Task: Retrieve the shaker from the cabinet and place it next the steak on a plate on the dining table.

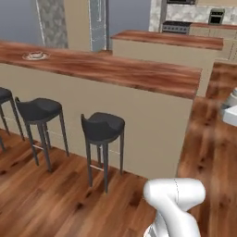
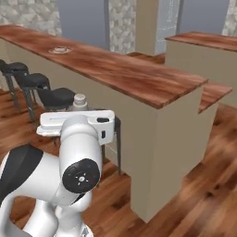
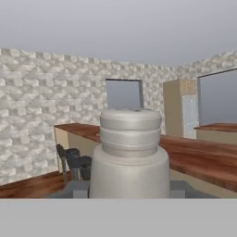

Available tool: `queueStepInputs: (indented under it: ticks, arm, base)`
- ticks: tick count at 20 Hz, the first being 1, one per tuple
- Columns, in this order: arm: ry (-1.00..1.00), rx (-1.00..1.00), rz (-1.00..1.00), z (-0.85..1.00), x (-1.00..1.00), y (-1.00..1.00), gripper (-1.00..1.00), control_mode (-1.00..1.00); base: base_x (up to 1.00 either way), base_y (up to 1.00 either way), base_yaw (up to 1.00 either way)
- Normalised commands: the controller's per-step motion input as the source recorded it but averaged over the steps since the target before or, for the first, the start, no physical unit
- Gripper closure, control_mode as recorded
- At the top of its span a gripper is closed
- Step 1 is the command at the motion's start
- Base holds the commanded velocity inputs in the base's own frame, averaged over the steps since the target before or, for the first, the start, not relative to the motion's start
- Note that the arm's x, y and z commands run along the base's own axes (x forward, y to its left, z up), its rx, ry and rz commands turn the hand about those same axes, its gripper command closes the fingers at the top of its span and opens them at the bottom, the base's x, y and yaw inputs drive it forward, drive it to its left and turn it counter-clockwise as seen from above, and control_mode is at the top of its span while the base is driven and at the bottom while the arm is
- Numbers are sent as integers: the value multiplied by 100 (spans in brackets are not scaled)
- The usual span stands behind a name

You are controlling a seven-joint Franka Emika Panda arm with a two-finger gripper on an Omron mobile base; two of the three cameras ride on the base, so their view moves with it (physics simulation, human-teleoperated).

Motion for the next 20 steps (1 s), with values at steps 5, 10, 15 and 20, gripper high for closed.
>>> queueStepInputs:
  ticks: [5, 10, 15, 20]
  arm:
    - [0, 0, 0, 0, 0, 0, 100, 100]
    - [0, 0, 0, 0, 0, 0, 100, 100]
    - [0, 0, 0, 0, 0, 0, 100, 100]
    - [0, 0, 0, 0, 0, 0, 100, 100]
  base:
    - [42, 100, -33]
    - [42, 100, -33]
    - [37, 100, -34]
    - [35, 100, -34]
